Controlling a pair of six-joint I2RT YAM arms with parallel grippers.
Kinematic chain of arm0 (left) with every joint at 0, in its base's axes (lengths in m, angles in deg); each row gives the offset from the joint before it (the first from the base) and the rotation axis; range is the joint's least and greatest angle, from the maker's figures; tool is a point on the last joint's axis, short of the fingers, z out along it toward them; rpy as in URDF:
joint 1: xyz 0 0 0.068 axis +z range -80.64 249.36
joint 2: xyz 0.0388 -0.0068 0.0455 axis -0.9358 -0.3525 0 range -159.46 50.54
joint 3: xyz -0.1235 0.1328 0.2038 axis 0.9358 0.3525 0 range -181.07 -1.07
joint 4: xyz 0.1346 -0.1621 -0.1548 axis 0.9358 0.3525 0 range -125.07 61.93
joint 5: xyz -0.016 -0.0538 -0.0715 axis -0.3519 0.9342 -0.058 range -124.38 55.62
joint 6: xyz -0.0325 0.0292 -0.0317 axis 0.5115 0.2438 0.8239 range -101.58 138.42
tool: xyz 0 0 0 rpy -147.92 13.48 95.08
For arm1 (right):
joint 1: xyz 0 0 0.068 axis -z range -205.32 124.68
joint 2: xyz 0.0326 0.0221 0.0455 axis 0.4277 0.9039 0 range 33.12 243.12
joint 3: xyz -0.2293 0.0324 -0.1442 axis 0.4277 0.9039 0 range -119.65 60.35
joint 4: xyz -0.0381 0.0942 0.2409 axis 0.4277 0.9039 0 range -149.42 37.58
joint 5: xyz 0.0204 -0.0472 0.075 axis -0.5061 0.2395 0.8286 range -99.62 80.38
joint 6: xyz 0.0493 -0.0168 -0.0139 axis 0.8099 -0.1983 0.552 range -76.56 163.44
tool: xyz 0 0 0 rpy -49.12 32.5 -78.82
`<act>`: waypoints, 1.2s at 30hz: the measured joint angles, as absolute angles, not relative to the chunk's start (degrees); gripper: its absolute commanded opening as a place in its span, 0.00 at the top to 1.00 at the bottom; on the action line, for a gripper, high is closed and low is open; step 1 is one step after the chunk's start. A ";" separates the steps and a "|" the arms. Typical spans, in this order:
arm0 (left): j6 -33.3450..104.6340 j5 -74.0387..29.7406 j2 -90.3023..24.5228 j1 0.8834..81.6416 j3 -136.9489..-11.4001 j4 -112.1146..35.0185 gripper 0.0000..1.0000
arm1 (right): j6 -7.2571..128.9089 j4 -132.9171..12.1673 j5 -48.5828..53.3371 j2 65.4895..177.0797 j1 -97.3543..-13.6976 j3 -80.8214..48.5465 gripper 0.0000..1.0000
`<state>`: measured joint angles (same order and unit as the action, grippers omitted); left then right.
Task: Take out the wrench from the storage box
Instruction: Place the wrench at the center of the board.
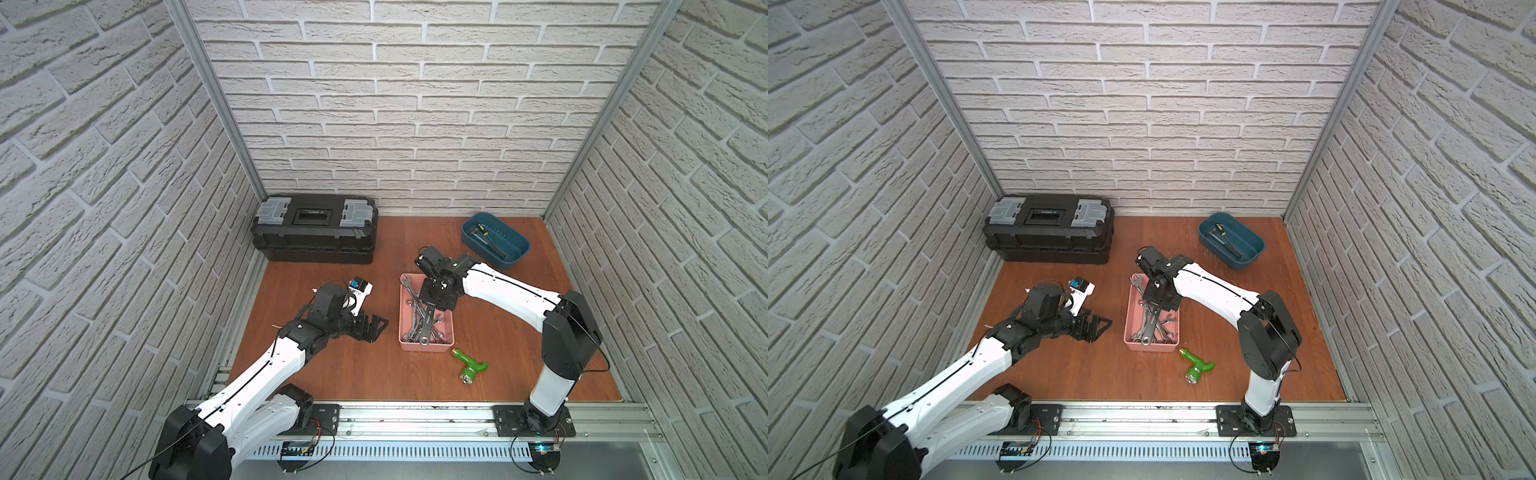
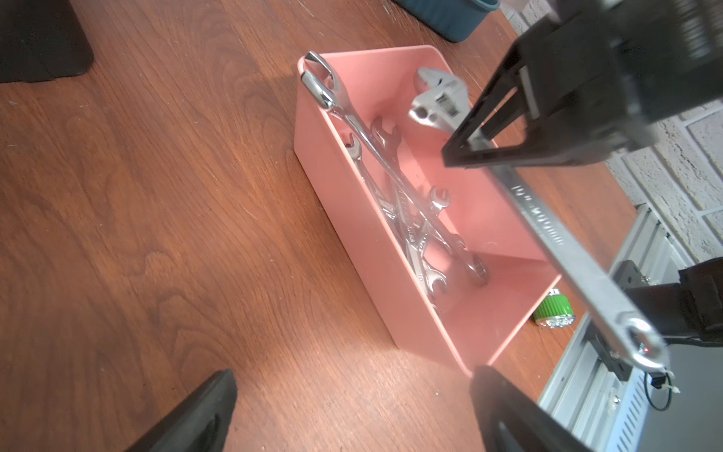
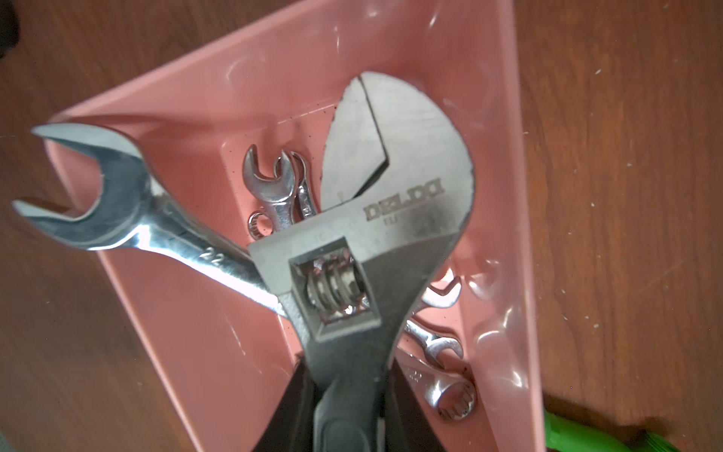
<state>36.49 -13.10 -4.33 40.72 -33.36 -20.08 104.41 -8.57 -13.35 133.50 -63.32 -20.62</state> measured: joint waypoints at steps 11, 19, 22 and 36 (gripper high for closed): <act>36.75 -13.17 -3.68 40.65 -33.80 -20.15 0.02 | 89.09 -6.39 -12.28 122.90 -60.09 -17.64 0.98; 38.15 -13.60 -3.39 39.21 -33.84 -21.70 0.02 | 74.99 -7.59 -9.94 116.45 -49.84 -8.20 0.98; 38.59 -13.91 -3.85 38.40 -34.68 -22.01 0.02 | 70.51 -10.23 -8.78 116.36 -46.86 -4.03 0.98; 38.70 -14.59 -8.16 36.59 -36.60 -23.54 0.02 | 63.69 -24.46 -6.77 124.30 -42.65 3.69 0.98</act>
